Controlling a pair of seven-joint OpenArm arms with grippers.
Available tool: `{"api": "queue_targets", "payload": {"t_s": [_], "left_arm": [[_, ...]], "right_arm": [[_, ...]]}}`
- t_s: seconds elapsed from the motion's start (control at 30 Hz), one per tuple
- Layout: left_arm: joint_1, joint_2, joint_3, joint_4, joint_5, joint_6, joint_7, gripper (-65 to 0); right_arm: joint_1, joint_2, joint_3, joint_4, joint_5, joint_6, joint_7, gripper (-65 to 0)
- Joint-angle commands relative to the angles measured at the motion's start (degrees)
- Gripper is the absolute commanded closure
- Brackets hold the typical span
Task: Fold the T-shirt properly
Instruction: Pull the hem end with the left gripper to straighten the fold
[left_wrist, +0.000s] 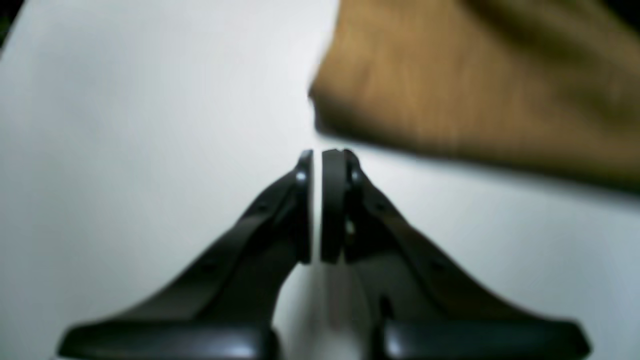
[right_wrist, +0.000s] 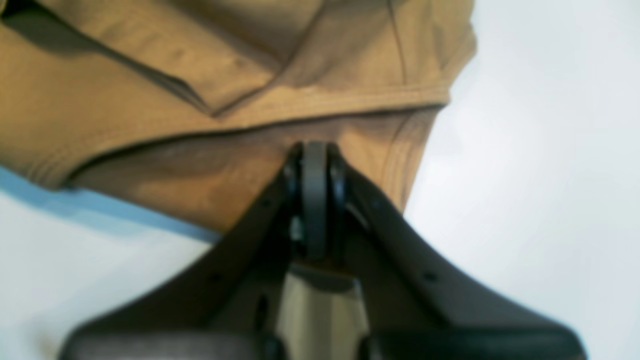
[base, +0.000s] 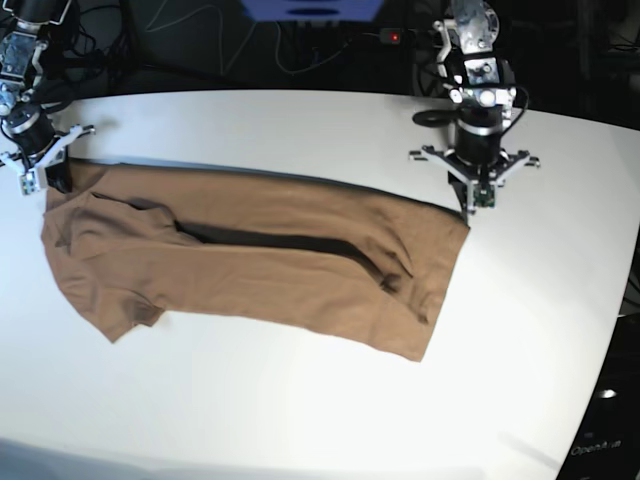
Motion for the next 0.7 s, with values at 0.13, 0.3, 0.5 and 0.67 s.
{"api": "queue_targets", "payload": {"t_s": [0.13,0.3,0.5,0.67], "left_arm": [[-4.5,0.3,1.4,1.0,-0.2,-0.1,-1.5,-2.6],[-9.7,0.3,4.5,-4.7,-0.1,0.3,3.9,-2.7],[-13.6,-0.3,4.5,-13.0,-0.2,0.4,6.2,-2.7],[-10.9,-0.4,4.4,-13.1,-0.3,0.4,7.0,-2.7]], "right_arm": [[-0.3,0.6,-0.1,0.0,-2.3,0.6,-3.0,-0.1],[-0.2,0.6,-0.1,0.1,-2.3,0.6,-3.0,-0.1],[-0.2,0.7,-0.1,0.1,-2.3,0.6,-3.0,-0.1],[-0.2,0.8,-0.1,0.1,-2.3,0.6,-3.0,-0.1]]}}
